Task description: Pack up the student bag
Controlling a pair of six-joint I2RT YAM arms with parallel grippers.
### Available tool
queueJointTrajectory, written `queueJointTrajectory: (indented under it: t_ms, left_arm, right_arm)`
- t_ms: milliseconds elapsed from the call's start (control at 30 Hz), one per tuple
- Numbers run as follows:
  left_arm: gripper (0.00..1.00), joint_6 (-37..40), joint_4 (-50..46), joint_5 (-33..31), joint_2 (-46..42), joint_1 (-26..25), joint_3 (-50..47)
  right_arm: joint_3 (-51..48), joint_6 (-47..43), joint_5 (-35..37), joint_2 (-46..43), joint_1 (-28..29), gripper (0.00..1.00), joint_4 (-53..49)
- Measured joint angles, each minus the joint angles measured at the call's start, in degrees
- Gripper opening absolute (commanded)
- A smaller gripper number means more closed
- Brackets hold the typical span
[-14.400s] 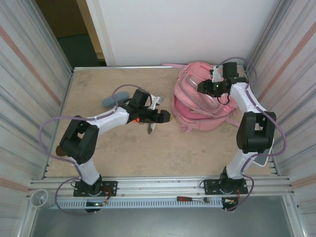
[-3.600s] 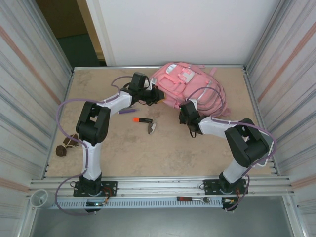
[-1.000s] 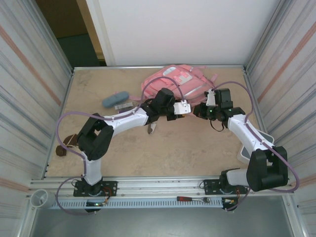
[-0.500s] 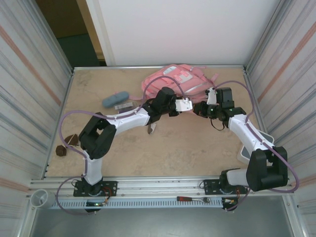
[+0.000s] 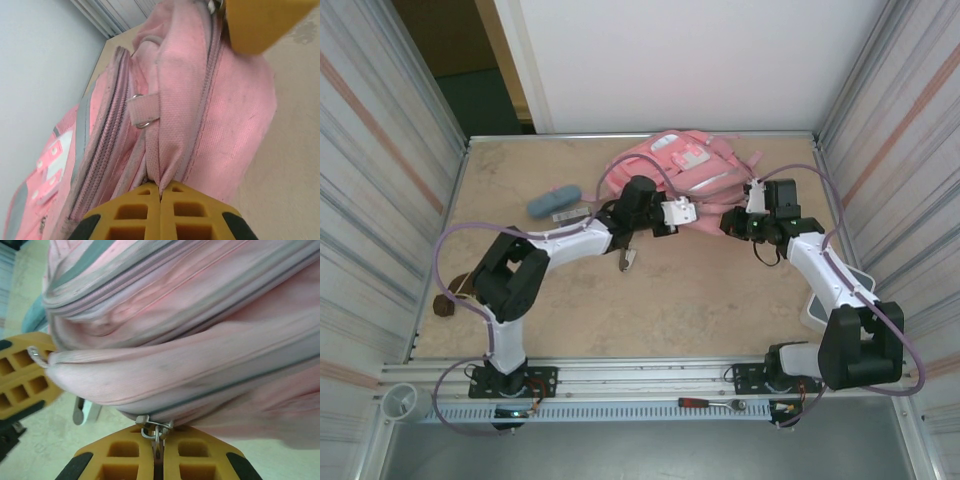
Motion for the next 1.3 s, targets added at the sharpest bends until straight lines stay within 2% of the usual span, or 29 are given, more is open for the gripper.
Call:
queueJointTrajectory:
  t_ms: [133, 300, 367, 433, 533, 633, 733, 900, 1000, 1167, 1300]
  left_arm:
    - [0.0, -1.92, 0.66, 4.59, -2.19, 3.5, -2.75]
    - [0.02, -3.48, 1.95, 6.84, -3.67, 5.99, -5.35]
    - [0.15, -3.61, 1.88, 6.84, -4.04, 6.56, -5.53]
    - [0.35, -4.04, 0.85, 6.54, -4.87, 7.13, -5.55]
    - [0.51, -4.92, -0.42, 5.46, -7.45, 7.48, -6.32]
    - [0.57, -4.74, -1.2, 4.04, -11.28, 6.4, -7.82]
    - [0.59, -3.8, -1.53, 3.41, -13.9, 3.56, -7.87]
    - [0.57, -1.97, -5.29, 3.37, -12.81, 0.2, -4.92]
    - [0.52, -1.33, -7.34, 3.37, -10.73, -0.22, -2.8]
    - [0.29, -0.63, -8.81, 2.43, -7.04, -0.15, -0.72]
    - [0.0, -0.59, -9.27, 2.14, -5.95, 0.31, 0.13]
  right_arm:
    - [0.0, -0.42, 0.63, -0.39, 0.04, 0.0, -0.22]
    - [0.0, -1.33, -1.05, -0.5, 0.63, 0.0, 0.96]
    - [0.0, -1.79, -1.2, -0.7, 1.86, 0.0, 1.75]
    - [0.35, -1.92, -1.07, -0.76, 3.28, 0.0, 1.97]
    - [1.31, -1.86, -1.14, -0.76, 4.5, 0.0, 2.01]
    - [1.88, -1.64, -1.31, -0.72, 5.22, 0.0, 2.16]
    - [2.1, -1.25, -1.36, -0.57, 6.05, 0.0, 2.14]
    - [2.99, -0.15, -1.9, 0.28, 8.02, 0.0, 2.16]
    - [3.15, 0.07, -2.34, 0.33, 8.85, 0.0, 2.36]
    - [3.21, 0.09, -2.86, 0.33, 9.62, 0.0, 2.51]
    - [3.21, 0.02, -2.67, 0.33, 9.84, 0.0, 2.45]
